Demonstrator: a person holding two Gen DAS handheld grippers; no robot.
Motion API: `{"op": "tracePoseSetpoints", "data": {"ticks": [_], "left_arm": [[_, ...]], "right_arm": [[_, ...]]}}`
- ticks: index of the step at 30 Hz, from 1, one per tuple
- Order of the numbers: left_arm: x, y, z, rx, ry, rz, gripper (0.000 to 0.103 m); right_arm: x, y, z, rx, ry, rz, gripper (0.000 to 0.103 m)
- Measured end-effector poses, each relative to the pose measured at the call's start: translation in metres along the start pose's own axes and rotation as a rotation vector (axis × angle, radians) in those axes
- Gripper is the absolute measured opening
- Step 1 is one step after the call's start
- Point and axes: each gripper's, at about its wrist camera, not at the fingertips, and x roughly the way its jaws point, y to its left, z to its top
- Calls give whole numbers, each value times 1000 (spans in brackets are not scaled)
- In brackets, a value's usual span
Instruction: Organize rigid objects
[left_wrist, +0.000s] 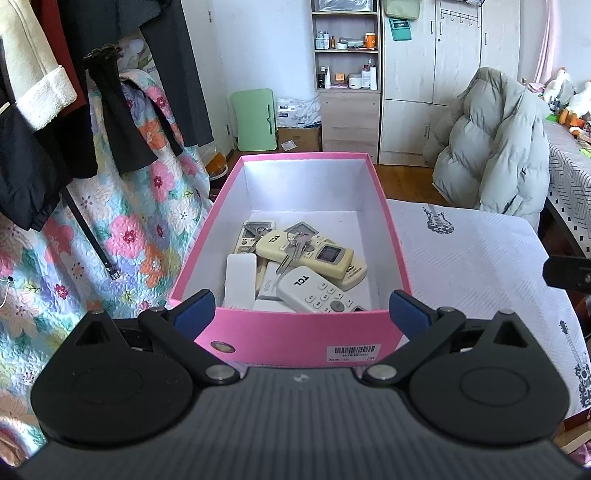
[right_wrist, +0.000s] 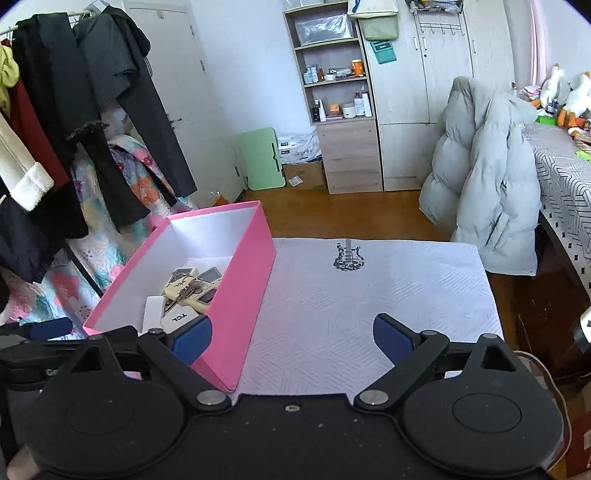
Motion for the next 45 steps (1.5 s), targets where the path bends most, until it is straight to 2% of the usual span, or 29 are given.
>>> {"op": "tracePoseSetpoints", "data": {"ticks": [10, 16, 30, 45], "left_arm": [[-1, -1, -6, 10, 25, 32, 102], [-6, -2, -12, 23, 20, 42, 102], [-3, 4, -16, -1, 33, 37, 102], [-1, 3, -20, 10, 39, 56, 102]], "right_arm": [[-4, 18, -11, -81, 12, -111, 96], [-11, 23, -13, -80, 27, -90, 96], [-19, 32, -20, -106, -8, -142, 96], [-15, 31, -24, -89, 0, -163, 96]]}}
